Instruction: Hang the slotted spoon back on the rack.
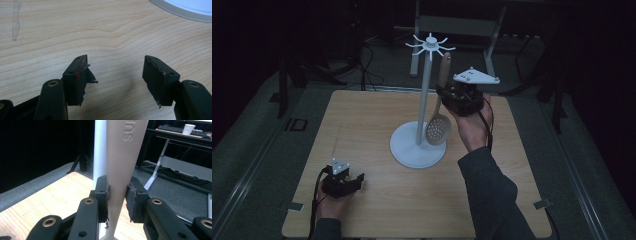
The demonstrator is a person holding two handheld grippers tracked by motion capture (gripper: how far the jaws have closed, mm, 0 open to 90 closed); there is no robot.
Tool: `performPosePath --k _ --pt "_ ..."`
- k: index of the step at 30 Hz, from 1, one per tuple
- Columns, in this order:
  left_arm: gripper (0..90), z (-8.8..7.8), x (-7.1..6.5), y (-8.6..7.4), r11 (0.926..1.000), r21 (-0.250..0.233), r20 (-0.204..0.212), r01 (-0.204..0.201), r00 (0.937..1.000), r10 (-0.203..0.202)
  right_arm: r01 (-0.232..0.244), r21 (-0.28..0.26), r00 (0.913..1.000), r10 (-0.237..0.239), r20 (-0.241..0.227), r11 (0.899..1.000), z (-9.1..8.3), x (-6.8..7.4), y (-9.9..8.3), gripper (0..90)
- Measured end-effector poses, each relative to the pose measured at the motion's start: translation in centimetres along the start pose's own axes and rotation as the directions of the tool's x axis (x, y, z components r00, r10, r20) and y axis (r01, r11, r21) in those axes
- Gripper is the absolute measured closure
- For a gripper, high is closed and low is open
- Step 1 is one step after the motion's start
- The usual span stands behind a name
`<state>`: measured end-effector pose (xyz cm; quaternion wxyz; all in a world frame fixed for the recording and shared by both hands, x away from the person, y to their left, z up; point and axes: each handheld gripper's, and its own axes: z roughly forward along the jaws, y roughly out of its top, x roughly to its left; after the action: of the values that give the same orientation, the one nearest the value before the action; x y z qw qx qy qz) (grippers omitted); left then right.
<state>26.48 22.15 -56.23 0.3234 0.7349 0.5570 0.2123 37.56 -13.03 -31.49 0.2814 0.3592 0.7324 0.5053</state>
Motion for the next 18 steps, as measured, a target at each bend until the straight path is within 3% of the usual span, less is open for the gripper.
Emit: performPosePath --k 15,18 --pt "37.9 0.0 0.0 0.0 1.0000 0.000 0.001 0.000 1.0000 0.000 -0.019 0.005 0.9996 0.019 -0.021 1.000 1.1 0.4 0.4 73.0" --pt "37.9 0.0 0.1 0.0 1.0000 -0.002 0.000 0.000 1.0000 0.000 -0.005 0.017 1.0000 0.005 -0.005 1.000 1.4 0.6 0.4 72.9"
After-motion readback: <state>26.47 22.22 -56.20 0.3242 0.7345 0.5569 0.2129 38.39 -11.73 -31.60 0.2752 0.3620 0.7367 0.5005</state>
